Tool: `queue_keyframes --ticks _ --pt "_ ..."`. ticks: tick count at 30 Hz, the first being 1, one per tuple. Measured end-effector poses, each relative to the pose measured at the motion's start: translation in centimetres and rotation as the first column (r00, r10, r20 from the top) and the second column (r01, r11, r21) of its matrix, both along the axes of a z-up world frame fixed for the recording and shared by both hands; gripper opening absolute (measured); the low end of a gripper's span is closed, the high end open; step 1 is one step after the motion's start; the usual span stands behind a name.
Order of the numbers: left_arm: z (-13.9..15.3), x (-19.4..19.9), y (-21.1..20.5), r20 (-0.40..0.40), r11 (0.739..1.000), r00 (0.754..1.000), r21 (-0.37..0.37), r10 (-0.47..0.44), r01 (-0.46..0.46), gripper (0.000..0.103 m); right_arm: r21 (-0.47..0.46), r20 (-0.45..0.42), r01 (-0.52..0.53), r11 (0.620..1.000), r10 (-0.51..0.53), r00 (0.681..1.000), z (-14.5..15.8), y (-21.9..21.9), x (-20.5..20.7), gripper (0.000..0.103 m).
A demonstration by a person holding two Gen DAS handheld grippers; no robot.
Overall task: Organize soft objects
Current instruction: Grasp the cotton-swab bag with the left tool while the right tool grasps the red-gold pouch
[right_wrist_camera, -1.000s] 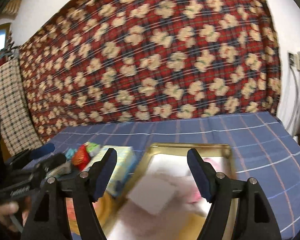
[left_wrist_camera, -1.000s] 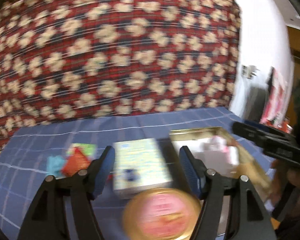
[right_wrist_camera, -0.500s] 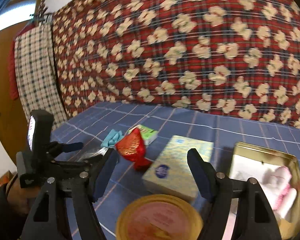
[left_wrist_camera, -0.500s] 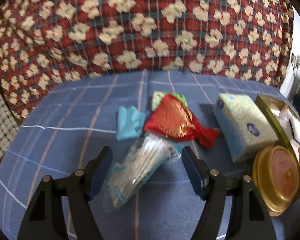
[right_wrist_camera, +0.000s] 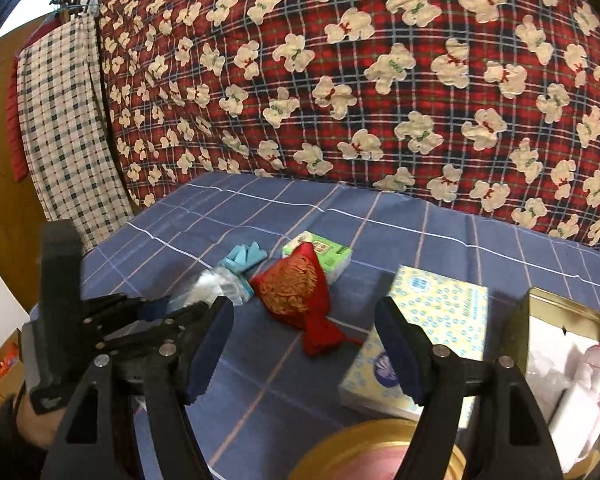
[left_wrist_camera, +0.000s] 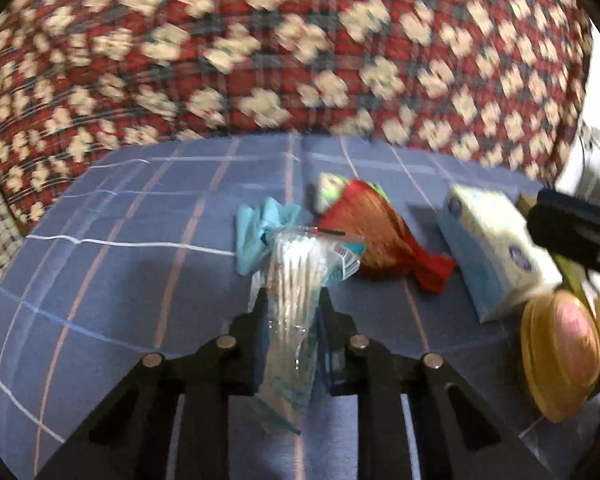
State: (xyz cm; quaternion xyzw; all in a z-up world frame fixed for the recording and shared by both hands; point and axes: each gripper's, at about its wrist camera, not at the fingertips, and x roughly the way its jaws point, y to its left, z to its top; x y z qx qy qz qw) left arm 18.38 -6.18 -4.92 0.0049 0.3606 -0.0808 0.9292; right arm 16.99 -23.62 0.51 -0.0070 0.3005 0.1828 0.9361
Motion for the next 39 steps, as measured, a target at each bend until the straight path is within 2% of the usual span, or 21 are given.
queue_keyframes --ticks 4,8,12,17,21,27,30,34,35,37,39 --pt "0.9 -0.5 1.6 0.081 0.997 0.993 -0.009 0.082 -0.082 0.019 -0.005 -0.045 0.006 1.0 -0.006 0.999 0.3 1.9 1.7 0.075" --pt "0.7 -0.1 3.8 0.069 0.988 0.989 -0.095 0.131 -0.124 0.019 0.013 -0.122 0.036 0.999 -0.034 0.992 -0.4 4.0 4.3 0.075" --pt "0.6 -0.4 4.9 0.079 0.978 0.982 -0.129 0.173 -0.162 0.019 -0.046 -0.179 0.057 0.997 -0.065 0.982 -2.1 6.4 6.3 0.075" --pt "0.4 -0.2 5.5 0.068 0.968 0.973 -0.135 0.221 -0.211 0.019 -0.112 -0.206 0.106 0.988 -0.127 0.97 -4.0 7.9 8.2 0.075" --pt "0.3 0.0 5.4 0.065 0.966 0.97 -0.13 0.232 -0.223 0.019 -0.119 -0.24 0.142 0.983 -0.167 0.956 -5.7 8.7 9.0 0.075" --pt "0.3 -0.1 5.8 0.065 0.965 0.971 -0.146 0.232 -0.22 0.019 -0.177 -0.21 0.172 0.969 -0.208 0.955 -7.2 9.5 9.2 0.074" --pt "0.3 -0.1 5.7 0.074 0.967 0.972 -0.145 0.223 -0.211 0.019 -0.217 -0.185 0.177 0.96 -0.219 0.958 -7.6 9.7 9.1 0.065" --pt "0.4 -0.4 5.5 0.09 0.968 0.97 -0.133 0.225 -0.212 0.019 -0.211 -0.172 0.194 0.958 -0.232 0.957 -7.5 8.9 9.1 0.04" --pt "0.4 -0.4 5.5 0.092 0.968 0.97 -0.13 0.226 -0.213 0.019 -0.203 -0.172 0.198 0.959 -0.234 0.957 -7.5 8.7 9.2 0.037" --pt "0.5 -0.5 5.4 0.098 0.969 0.969 -0.125 0.226 -0.214 0.019 -0.187 -0.165 0.208 0.96 -0.24 0.957 -7.3 8.4 9.1 0.025" --pt "0.6 -0.6 5.4 0.104 0.969 0.968 -0.123 0.229 -0.216 0.019 -0.174 -0.15 0.214 0.961 -0.241 0.959 -7.0 8.4 8.8 0.021"
